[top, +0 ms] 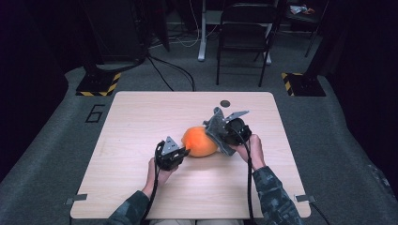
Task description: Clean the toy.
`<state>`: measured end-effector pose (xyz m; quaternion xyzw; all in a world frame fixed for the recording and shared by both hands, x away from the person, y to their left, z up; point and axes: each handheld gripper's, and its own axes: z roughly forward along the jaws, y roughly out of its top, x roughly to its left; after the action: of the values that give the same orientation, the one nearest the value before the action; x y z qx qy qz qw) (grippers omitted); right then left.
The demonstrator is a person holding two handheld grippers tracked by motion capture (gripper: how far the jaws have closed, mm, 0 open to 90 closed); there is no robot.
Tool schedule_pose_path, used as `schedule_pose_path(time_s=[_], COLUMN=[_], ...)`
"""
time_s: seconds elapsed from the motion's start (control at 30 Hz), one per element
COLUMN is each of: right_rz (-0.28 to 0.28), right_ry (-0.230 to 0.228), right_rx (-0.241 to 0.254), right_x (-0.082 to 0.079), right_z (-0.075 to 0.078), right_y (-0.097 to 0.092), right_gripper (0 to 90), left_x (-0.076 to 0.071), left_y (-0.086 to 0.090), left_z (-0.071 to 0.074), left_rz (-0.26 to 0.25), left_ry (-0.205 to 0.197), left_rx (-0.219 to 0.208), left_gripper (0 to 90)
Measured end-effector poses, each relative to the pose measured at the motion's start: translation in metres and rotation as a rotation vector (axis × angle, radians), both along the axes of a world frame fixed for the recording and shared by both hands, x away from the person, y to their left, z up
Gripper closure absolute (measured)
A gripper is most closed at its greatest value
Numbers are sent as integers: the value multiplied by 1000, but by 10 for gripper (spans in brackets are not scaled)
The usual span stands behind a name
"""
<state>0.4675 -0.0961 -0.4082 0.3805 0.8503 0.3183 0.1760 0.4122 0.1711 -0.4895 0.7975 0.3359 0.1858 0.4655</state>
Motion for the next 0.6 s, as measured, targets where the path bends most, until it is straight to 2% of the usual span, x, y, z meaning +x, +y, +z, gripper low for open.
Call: schedule_pose_path(time_s=[0.07, 0.17, 0.23, 0.27, 0.4, 0.53, 0.6], right_rz=[46, 102, 123, 128, 129, 105, 87], right_ry=[-9, -21, -3, -10, -26, -11, 6], right_rx=[25, 27, 16, 1, -30, -44, -36], right_x=[-6, -8, -9, -10, -8, -2, 0], right_z=[5, 5, 2, -1, -5, -10, -12], right_y=[11, 32, 42, 47, 55, 51, 46], right_gripper=[707, 706, 702, 701, 701, 700, 699], left_x=[-1, -2, -3, -4, -4, -5, -6], left_y=[4, 8, 11, 12, 16, 15, 14], left_z=[-2, -3, -4, -4, -4, -4, -4], left_rz=[12, 25, 31, 36, 44, 36, 33], left_ry=[7, 14, 20, 19, 17, 19, 18], left_rx=[2, 2, 1, 4, 1, 5, 8], left_gripper=[820, 819, 819, 819, 819, 819, 819])
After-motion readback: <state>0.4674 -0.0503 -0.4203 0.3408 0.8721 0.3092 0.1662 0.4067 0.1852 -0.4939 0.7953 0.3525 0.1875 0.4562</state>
